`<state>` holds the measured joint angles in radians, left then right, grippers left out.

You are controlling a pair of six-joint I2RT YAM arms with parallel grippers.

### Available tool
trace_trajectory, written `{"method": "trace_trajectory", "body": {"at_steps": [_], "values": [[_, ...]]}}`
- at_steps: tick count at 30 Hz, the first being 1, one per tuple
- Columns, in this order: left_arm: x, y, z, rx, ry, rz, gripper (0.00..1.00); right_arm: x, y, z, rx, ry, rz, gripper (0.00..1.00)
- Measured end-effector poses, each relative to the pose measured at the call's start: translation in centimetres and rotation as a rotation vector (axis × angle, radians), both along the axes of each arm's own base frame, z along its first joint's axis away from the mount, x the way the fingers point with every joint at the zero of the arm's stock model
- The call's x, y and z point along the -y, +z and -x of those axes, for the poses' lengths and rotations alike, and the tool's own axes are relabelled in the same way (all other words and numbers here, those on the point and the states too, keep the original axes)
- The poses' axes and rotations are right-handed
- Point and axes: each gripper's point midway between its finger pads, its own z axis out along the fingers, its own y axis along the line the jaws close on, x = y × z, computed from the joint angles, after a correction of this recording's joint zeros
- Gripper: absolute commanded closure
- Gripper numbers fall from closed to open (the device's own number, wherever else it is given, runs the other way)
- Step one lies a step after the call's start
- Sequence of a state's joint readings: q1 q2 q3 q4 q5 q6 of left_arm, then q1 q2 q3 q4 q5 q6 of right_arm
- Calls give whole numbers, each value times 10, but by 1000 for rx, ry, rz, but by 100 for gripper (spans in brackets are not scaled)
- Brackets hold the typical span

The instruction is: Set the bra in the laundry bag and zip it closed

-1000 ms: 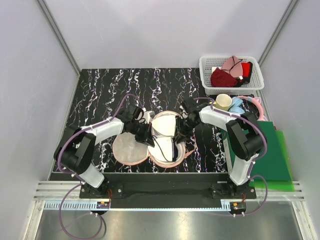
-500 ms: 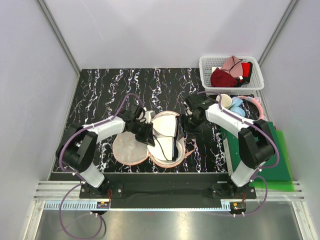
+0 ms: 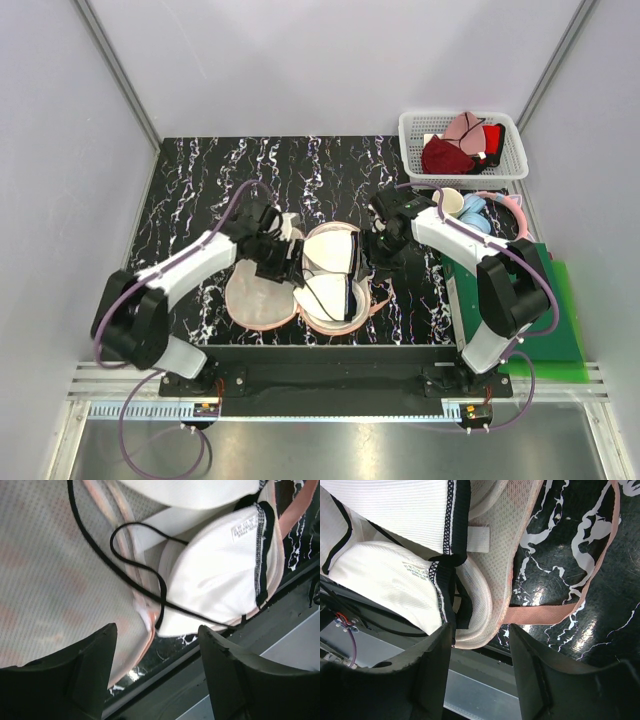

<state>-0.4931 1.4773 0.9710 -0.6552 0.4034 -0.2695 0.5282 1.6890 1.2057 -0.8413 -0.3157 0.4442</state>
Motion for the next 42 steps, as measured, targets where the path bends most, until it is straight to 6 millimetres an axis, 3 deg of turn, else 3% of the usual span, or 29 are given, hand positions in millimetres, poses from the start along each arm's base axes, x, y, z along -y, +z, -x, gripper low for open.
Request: {"method": "trace_trajectory", "body": {"at_steps": [4,6,8,12,15,18,24,28,29,31,32,34,38,42], "values": [[-20,20,10,46,65,7,25,0,0,0,0,1,-1,42],[-35,25,14,56,134,-8,17,-1,1,0,-2,3,-6,41],[-71,27,5,60,320,-43,4,-3,2,1,-5,6,-17,40],[-142,14,-10,17,721,-63,4,-7,2,4,-16,14,-50,37],[-178,-16,-4,-71,943,-53,8,-10,2,8,-27,19,-75,36],[-183,-37,5,-163,986,-58,15,-12,6,11,-27,24,-95,36],[-178,-57,-10,-217,966,-25,31,-14,18,12,14,31,-138,36],[-181,-60,-17,-198,961,-28,57,-14,19,15,17,30,-149,36],[-182,-62,-18,-199,958,-31,70,-14,18,15,16,29,-149,35],[-183,-65,-20,-191,941,-40,84,-14,17,15,17,28,-150,35],[-183,-66,-20,-193,940,-44,98,-14,17,14,17,26,-152,36],[-183,-67,-19,-195,931,-51,100,-15,17,14,17,22,-153,37],[-175,-45,-19,-115,869,-89,100,-18,18,14,9,13,-170,41],[-144,18,-33,98,770,-59,100,-23,16,17,-20,9,-202,50]]}}
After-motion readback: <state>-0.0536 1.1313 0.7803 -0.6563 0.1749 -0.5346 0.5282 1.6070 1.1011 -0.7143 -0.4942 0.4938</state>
